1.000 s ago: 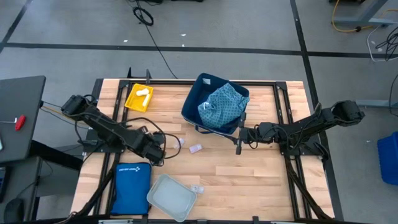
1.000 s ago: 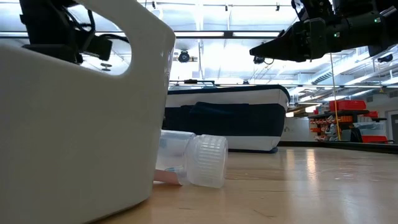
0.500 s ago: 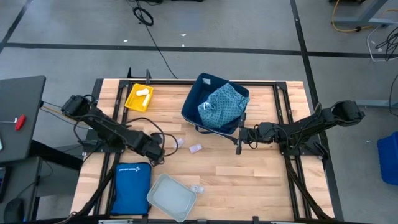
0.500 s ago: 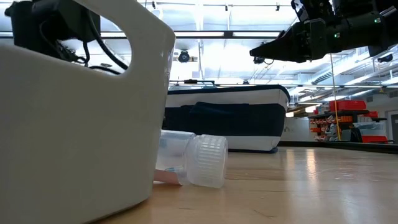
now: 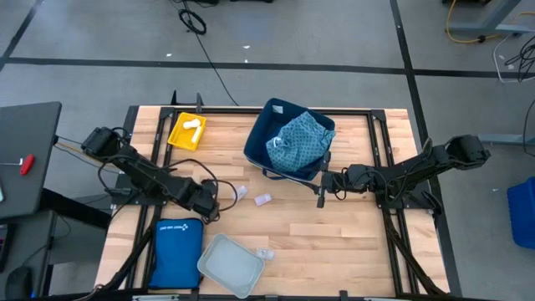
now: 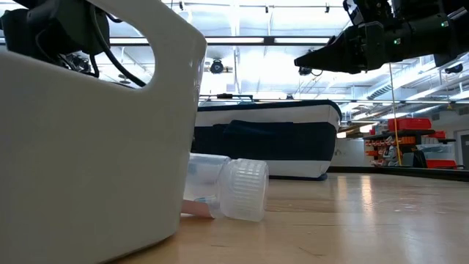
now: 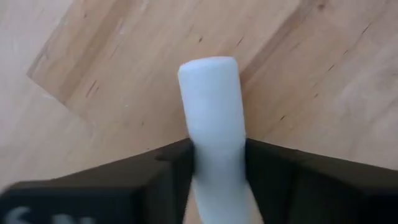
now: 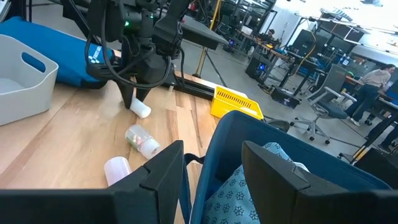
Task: Pick & place medical supplies in basket/bin
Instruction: Put the white rolled gauze into the yellow bin
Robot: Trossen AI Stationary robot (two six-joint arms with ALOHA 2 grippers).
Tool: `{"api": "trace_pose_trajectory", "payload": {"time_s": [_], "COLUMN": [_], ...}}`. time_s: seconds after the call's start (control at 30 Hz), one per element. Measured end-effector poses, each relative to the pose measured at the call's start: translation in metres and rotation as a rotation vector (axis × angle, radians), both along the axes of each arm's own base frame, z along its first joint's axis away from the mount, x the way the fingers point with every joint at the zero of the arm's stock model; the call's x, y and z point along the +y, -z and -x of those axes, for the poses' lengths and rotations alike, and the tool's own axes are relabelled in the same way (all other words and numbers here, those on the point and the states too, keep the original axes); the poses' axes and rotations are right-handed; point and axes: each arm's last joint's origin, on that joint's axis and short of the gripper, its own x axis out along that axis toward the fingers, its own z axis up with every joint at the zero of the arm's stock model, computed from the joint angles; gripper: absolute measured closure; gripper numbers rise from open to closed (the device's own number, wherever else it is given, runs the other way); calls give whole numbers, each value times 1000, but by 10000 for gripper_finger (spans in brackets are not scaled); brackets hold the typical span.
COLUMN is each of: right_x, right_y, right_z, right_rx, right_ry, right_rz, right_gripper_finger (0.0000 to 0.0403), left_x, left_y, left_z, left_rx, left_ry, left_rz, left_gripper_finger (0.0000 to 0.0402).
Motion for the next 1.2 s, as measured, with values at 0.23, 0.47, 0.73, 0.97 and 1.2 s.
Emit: {"api": "trace_pose_trajectory", "payload": {"time_s": [0.23, 0.47, 0.73, 0.97, 1.2], "right_x": [0, 0, 0, 0, 0], "right_y": [0, 0, 0, 0, 0], "right_z": [0, 0, 0, 0, 0], "right_rx": [0, 0, 0, 2, 3], "right_ry": [0, 1, 0, 0, 0], "right_rz": [0, -3, -3, 5, 8], "right_gripper_finger": [231, 231, 231, 231, 231], "left_x": [0, -15, -43, -47, -21], "left_y": [0, -6, -27, -55, -72], "left_z": [-4, -18, -39, -62, -62], "left_rx": [-61, -270, -543, -794, -1245], "left_ry": [62, 226, 516, 670, 712], "left_rz": [-92, -241, -437, -533, -534], "left_gripper_finger": [359, 359, 359, 359, 359]}}
